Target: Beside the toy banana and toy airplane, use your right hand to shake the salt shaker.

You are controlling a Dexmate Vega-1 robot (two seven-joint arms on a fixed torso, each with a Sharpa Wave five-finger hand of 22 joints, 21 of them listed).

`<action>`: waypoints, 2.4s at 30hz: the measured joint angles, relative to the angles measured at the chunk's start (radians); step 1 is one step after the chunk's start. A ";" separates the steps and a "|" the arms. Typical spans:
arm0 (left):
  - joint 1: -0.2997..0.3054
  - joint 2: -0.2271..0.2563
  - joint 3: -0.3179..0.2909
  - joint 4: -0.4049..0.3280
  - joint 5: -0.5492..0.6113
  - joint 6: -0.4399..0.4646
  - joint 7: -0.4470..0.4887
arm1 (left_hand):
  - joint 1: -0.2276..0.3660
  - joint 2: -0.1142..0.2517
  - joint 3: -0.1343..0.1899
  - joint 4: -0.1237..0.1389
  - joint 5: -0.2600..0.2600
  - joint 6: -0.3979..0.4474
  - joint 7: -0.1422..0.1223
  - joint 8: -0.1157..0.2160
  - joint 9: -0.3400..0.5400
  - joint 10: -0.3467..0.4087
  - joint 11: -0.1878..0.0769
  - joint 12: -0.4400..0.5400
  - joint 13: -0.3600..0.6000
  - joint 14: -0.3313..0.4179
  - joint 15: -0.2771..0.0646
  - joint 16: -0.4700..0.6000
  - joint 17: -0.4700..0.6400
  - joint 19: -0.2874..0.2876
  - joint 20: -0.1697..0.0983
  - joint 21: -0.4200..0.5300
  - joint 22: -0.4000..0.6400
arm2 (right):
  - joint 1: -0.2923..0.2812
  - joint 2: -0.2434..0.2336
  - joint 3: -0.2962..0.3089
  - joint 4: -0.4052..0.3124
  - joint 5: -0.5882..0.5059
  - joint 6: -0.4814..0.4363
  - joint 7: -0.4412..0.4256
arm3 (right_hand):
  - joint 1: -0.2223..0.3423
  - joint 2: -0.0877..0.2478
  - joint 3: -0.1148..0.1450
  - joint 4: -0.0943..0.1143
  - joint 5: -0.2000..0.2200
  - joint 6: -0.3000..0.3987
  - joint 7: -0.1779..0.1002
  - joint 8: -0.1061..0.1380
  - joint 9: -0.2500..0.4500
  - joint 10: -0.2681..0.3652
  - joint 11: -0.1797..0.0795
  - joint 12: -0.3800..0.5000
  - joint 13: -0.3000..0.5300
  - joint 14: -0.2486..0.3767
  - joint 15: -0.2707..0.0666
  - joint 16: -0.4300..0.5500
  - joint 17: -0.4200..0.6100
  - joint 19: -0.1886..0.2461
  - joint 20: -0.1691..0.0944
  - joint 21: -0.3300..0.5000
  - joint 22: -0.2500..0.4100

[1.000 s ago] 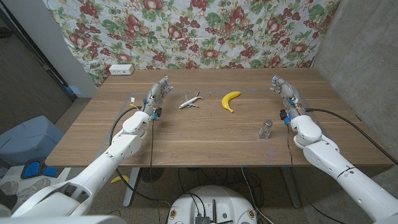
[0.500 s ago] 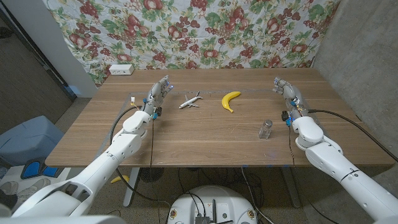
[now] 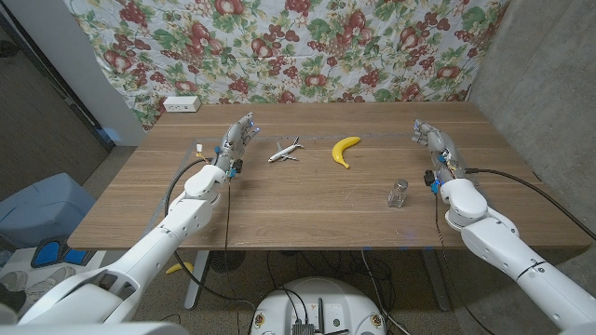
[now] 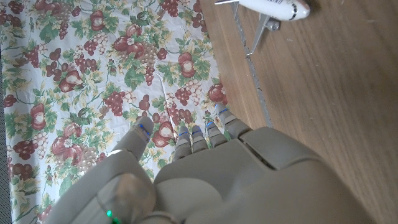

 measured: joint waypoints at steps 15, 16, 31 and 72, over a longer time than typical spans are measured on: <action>-0.003 -0.004 0.001 0.008 -0.004 -0.005 -0.009 | 0.000 0.000 0.000 0.000 0.000 0.000 0.000 0.000 0.000 0.000 0.000 0.000 0.000 0.000 0.000 0.000 0.000 0.004 0.004 0.000 0.000 | -0.050 -0.015 0.021 -0.064 -0.020 -0.049 -0.038 | 0.016 -0.016 0.000 0.000 0.000 0.004 -0.004 0.000 0.000 0.000 0.000 0.000 0.000 0.004 -0.004 0.000 0.000 0.000 0.000 -0.004 0.000; -0.003 -0.004 0.001 0.008 -0.004 -0.006 -0.009 | 0.000 0.000 0.000 0.000 0.000 0.000 0.000 0.000 0.000 0.000 0.000 0.000 0.000 0.002 -0.002 0.000 0.000 0.004 0.004 0.000 0.000 | -0.052 -0.016 0.021 -0.066 -0.021 -0.051 -0.040 | 0.016 -0.016 0.000 0.000 0.000 0.004 -0.004 0.000 0.000 0.000 0.000 0.000 0.000 0.004 -0.004 0.000 0.000 0.000 0.000 -0.004 0.000; 0.003 -0.004 0.000 0.005 -0.006 -0.007 -0.009 | 0.000 0.000 -0.003 -0.003 0.000 0.000 0.000 0.000 0.000 0.000 0.000 0.000 0.000 0.004 -0.004 0.000 0.000 0.004 0.004 0.000 0.000 | -0.101 -0.024 0.043 -0.123 -0.041 -0.082 -0.072 | 0.010 -0.011 0.000 0.000 0.006 0.004 -0.004 0.000 0.000 0.007 -0.007 0.000 0.000 0.004 -0.004 0.000 -0.004 0.000 0.000 -0.008 0.000; 0.012 -0.004 0.004 -0.019 0.002 -0.001 0.008 | 0.003 -0.003 -0.003 -0.003 0.000 0.000 0.000 0.000 0.000 0.000 0.000 0.000 0.000 0.003 -0.004 0.000 0.000 0.004 0.004 0.000 0.000 | -0.229 -0.022 0.109 -0.244 -0.086 -0.160 -0.133 | 0.024 -0.024 0.002 -0.007 0.014 0.009 0.002 0.000 0.000 0.016 0.002 0.000 0.000 0.013 0.006 -0.001 -0.013 0.011 0.011 -0.026 0.000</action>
